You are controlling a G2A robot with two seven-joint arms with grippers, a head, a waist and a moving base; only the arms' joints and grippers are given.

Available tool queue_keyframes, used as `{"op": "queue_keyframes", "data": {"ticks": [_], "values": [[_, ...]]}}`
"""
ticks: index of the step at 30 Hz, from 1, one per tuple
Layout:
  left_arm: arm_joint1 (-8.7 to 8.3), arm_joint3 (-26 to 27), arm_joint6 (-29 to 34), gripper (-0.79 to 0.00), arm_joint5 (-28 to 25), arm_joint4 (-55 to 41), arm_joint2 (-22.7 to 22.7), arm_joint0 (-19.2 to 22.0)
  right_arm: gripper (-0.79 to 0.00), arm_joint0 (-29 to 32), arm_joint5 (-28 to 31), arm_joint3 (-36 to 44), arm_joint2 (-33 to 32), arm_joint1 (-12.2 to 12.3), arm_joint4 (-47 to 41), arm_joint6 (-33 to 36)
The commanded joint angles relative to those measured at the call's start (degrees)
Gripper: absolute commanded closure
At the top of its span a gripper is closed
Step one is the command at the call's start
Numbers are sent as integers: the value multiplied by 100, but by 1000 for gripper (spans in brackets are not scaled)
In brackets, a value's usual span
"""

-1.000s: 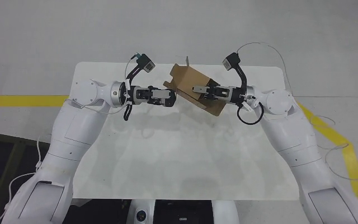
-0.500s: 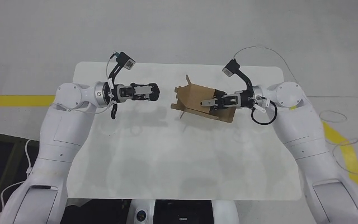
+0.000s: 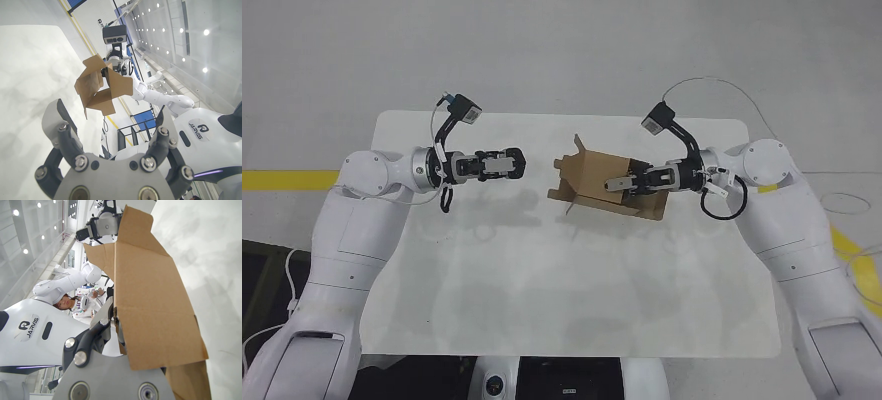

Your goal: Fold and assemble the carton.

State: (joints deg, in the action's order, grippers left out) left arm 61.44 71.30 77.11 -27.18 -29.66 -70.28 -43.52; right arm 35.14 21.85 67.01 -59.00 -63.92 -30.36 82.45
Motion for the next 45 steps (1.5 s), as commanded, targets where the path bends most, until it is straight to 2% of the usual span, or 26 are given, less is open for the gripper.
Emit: {"op": "queue_keyframes", "data": {"ticks": [1, 8, 12, 18, 31, 45], "values": [[-3, 33, -139, -785, 43, 67, -3, -53, 0, -4, 13, 36, -9, 19, -69, -13], [-41, 54, -660, -785, 325, 533, -29, -223, 0, 20, -34, 209, -34, 104, -224, 34], [-15, -120, -945, -785, 568, 690, 107, -178, 0, 61, -63, 403, -80, 165, -371, 64], [45, -268, -1094, -785, 663, 875, 387, -59, 0, 97, -56, 637, -24, 210, -576, 56], [152, -262, -1093, -785, 735, 1037, 834, 140, 0, -57, 135, 582, 368, 134, -925, -134], [167, 32, -829, -785, 741, 889, 925, 159, 0, -231, 275, 345, 535, 84, -994, -275]]}}
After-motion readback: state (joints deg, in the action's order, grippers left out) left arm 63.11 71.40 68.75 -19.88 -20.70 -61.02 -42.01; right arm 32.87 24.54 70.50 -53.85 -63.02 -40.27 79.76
